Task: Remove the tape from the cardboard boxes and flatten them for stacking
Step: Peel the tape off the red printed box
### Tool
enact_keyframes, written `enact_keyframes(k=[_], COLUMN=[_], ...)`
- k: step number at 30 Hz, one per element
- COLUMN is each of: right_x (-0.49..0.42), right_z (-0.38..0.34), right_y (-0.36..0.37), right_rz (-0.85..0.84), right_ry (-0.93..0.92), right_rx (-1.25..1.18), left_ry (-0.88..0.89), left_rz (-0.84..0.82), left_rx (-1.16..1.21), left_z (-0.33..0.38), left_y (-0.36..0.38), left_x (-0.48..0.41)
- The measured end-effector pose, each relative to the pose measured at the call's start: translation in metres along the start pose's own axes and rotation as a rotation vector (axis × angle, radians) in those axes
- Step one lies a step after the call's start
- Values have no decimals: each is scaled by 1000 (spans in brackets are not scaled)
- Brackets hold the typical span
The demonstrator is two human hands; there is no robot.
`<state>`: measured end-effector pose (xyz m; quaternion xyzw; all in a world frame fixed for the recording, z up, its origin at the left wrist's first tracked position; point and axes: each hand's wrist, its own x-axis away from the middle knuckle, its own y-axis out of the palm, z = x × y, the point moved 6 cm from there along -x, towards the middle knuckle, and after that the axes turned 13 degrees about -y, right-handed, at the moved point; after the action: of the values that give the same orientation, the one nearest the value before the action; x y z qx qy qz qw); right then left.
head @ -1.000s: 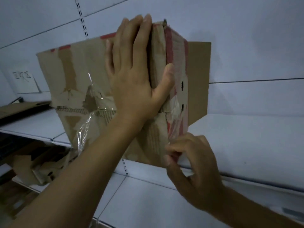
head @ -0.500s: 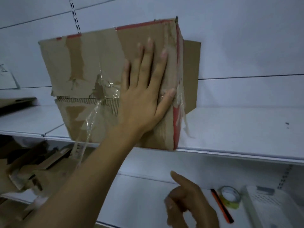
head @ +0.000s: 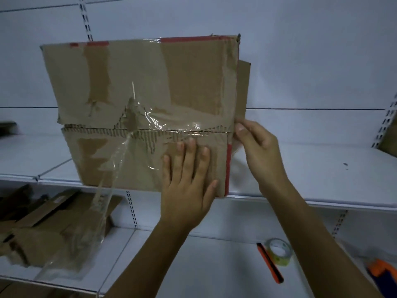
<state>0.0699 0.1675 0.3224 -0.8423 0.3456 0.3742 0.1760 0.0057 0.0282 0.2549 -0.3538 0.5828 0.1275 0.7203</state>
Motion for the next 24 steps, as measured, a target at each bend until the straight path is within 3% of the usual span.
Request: enact_keyframes(k=[7,11,20,24], right_x=[63,107,151,158], right_z=[-44,-67,-79,-93], right_y=[-2,26,73,97], right_rz=[123,149,148,130], right_ry=[-323,-359,-56,31], right_rx=[251,359,463,661], left_ry=[-80,-81,-58,-44], left_rz=[-11,-10,-51,-139], left_rx=[-40,-22,72,176], left_z=[-7,-7,-9,-9], left_y=[10,10,8,-1], left_x=[38,36,45,44])
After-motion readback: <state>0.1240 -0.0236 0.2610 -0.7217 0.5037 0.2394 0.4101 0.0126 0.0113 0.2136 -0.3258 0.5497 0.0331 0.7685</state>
